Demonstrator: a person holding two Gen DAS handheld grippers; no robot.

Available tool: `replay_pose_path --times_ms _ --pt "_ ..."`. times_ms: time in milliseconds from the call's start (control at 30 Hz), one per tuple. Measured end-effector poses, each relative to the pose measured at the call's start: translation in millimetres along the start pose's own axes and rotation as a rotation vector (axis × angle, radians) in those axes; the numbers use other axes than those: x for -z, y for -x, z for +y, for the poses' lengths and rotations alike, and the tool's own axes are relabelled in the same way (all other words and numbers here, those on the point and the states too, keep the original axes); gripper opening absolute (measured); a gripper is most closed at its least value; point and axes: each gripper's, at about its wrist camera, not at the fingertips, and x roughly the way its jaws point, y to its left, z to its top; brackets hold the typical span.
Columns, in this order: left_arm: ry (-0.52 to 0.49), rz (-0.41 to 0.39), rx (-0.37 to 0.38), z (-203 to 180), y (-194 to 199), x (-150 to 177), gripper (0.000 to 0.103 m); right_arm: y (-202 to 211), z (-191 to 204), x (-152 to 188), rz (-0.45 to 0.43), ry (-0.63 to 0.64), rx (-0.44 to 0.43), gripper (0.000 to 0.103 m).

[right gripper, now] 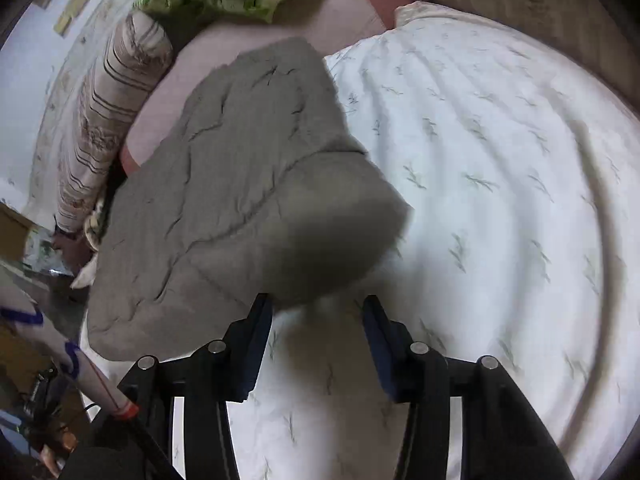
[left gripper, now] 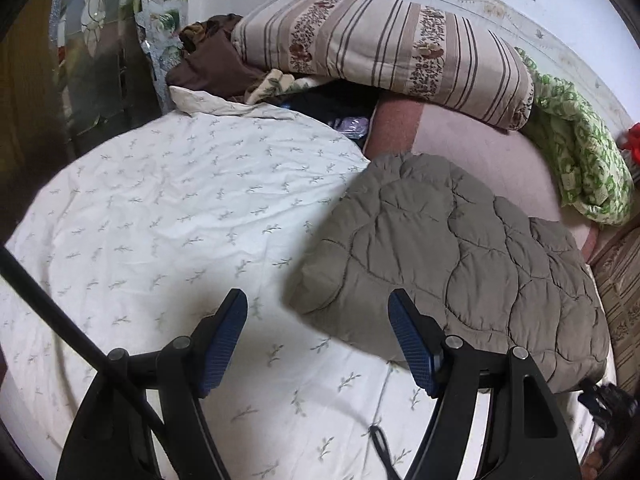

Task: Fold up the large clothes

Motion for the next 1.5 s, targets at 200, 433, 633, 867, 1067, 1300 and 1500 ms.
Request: replay_pose_path --times_ms 200,433,633,867,1067,1300,1500 --pt "-0.057 0.02 0.018 -13.3 -31.2 -4.6 0.072 -26.1 -16.4 -22.0 -0.072 -0.049 0.101 0.056" --pt "-0.091 0.113 0.002 -17.1 -84.9 -10.0 0.073 -10.5 2.1 -13.1 -0.152 0.002 0.236 0.065" --pt "-0.063 0.092 -0.021 -12.6 -81.3 -8.7 0.078 1.7 14.4 -9.4 -0.245 0.113 0.362 0.071" --pt "-0.086 -0.175 -0.171 -16.1 10.0 -1.6 0.078 32.6 20.9 0.2 -0.394 0.121 0.481 0.074" --pt "-0.053 -0.345 -0.221 -11.1 120.4 12.4 0.08 78.8 32.3 27.5 -0.48 0.064 0.479 0.076" --pt "-0.031 -0.704 -0.429 24.0 266.4 56.3 0.099 131.3 61.1 108.7 -0.513 0.151 0.363 0.083" --pt "0.033 -0.891 -0.53 37.3 352.8 77.3 0.103 152.8 78.6 174.8 -0.469 0.28 0.33 0.083"
